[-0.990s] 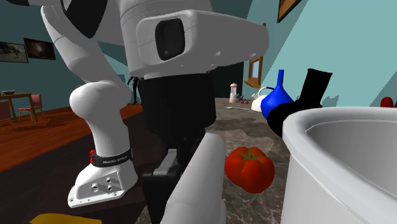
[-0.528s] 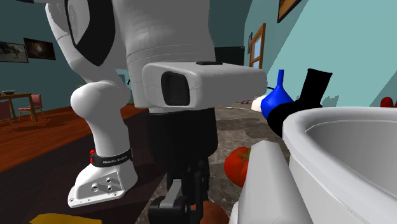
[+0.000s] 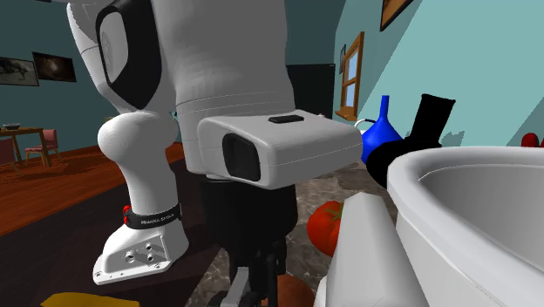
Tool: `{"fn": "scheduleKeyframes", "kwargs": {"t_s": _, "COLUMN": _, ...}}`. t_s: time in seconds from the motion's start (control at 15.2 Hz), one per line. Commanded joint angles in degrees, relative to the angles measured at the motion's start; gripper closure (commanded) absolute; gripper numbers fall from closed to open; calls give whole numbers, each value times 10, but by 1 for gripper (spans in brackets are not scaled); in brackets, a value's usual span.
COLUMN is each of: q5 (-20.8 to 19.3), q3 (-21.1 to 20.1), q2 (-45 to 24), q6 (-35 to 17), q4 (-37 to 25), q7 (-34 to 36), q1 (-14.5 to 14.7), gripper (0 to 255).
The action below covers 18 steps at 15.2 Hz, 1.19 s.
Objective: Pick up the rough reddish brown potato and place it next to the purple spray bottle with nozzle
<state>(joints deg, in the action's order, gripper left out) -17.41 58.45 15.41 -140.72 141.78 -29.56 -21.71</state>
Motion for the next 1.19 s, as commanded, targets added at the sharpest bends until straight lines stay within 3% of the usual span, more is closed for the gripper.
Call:
{"fn": "scheduleKeyframes", "kwargs": {"t_s": 0.0, "q5": -1, "q3": 1, "q2": -1, "q6": 2, "q4": 4, "q7": -1, "q1": -1, "gripper": 255}}
{"fn": "scheduleKeyframes", "kwargs": {"t_s": 0.07, "q5": -1, "q3": 1, "q2": 0, "q6": 2, "q4": 4, "q7": 0, "q1": -2, "gripper": 0}}
{"fn": "scheduleKeyframes", "kwargs": {"t_s": 0.4, "q5": -1, "q3": 1, "q2": -1, "q6": 2, "q4": 4, "q7": -1, "q1": -1, "gripper": 0}}
{"fn": "scheduleKeyframes", "kwargs": {"t_s": 0.66, "q5": -44, "q3": -60, "q2": 73, "q6": 94, "q4": -21, "q7": 34, "q1": -45, "gripper": 0}}
{"fn": "scheduleKeyframes", "kwargs": {"t_s": 1.12, "q5": -44, "q3": -60, "q2": 73, "q6": 94, "q4": -21, "q7": 34, "q1": -45, "gripper": 0}}
